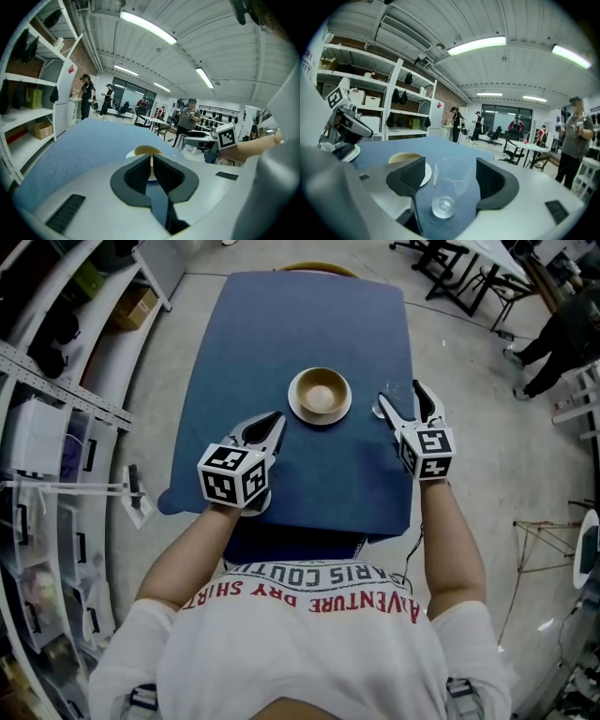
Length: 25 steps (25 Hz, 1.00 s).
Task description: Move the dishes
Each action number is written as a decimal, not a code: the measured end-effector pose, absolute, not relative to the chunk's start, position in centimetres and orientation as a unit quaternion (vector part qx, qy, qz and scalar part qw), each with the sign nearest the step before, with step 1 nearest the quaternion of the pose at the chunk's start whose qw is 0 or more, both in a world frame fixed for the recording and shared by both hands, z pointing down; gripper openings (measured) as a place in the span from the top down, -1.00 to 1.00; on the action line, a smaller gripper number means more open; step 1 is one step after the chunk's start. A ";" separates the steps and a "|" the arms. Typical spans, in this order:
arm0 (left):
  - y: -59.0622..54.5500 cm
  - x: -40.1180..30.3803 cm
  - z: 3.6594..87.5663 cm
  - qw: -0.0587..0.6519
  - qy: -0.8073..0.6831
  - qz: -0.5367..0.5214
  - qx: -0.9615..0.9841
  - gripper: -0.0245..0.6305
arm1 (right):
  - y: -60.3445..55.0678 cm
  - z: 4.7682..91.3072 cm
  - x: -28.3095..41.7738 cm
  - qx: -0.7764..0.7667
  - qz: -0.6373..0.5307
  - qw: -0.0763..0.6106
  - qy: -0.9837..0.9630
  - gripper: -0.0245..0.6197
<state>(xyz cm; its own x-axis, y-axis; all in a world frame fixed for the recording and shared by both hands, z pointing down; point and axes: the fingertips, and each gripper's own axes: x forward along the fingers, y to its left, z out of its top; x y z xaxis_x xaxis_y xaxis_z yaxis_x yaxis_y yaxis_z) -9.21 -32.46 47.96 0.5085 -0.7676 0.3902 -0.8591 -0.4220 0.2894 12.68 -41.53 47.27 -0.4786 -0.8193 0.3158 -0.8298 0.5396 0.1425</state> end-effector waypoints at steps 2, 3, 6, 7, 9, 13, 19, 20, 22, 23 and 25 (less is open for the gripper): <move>-32.1 -9.2 47.8 0.229 -0.484 0.099 0.839 0.80 | -40.9 45.8 12.1 0.465 -0.026 0.193 -0.863 -0.08; -31.9 -9.2 47.7 0.228 -0.484 0.098 0.839 0.80 | -40.5 45.0 11.5 0.453 -0.048 0.204 -0.866 -0.08; -31.4 -9.7 47.2 0.228 -0.489 0.093 0.837 0.80 | -38.9 43.8 8.6 0.400 -0.109 0.244 -0.877 -0.08; -31.2 -9.8 47.0 0.229 -0.491 0.090 0.836 0.80 | -38.2 43.7 7.5 0.378 -0.129 0.260 -0.879 -0.08; -30.8 -9.7 46.5 0.229 -0.492 0.084 0.835 0.80 | -36.8 43.7 5.5 0.335 -0.174 0.297 -0.877 -0.08; -30.2 -10.2 45.9 0.226 -0.494 0.081 0.835 0.80 | -34.9 45.1 1.6 0.256 -0.246 0.364 -0.861 -0.08; -29.0 -11.0 45.3 0.241 -0.502 0.065 0.828 0.80 | -34.8 49.5 -1.6 0.165 -0.315 0.461 -0.813 -0.08; -28.8 -11.1 45.3 0.244 -0.503 0.063 0.827 0.80 | -34.9 50.4 -1.9 0.153 -0.324 0.476 -0.803 -0.07; -28.4 -11.4 45.3 0.247 -0.506 0.060 0.824 0.80 | -35.1 52.1 -2.3 0.130 -0.338 0.504 -0.784 -0.07; -28.2 -11.6 45.3 0.248 -0.508 0.060 0.823 0.80 | -35.3 52.9 -2.4 0.120 -0.343 0.517 -0.775 -0.07; -27.9 -12.2 45.4 0.250 -0.512 0.059 0.819 0.80 | -35.6 54.5 -2.5 0.107 -0.345 0.541 -0.760 -0.07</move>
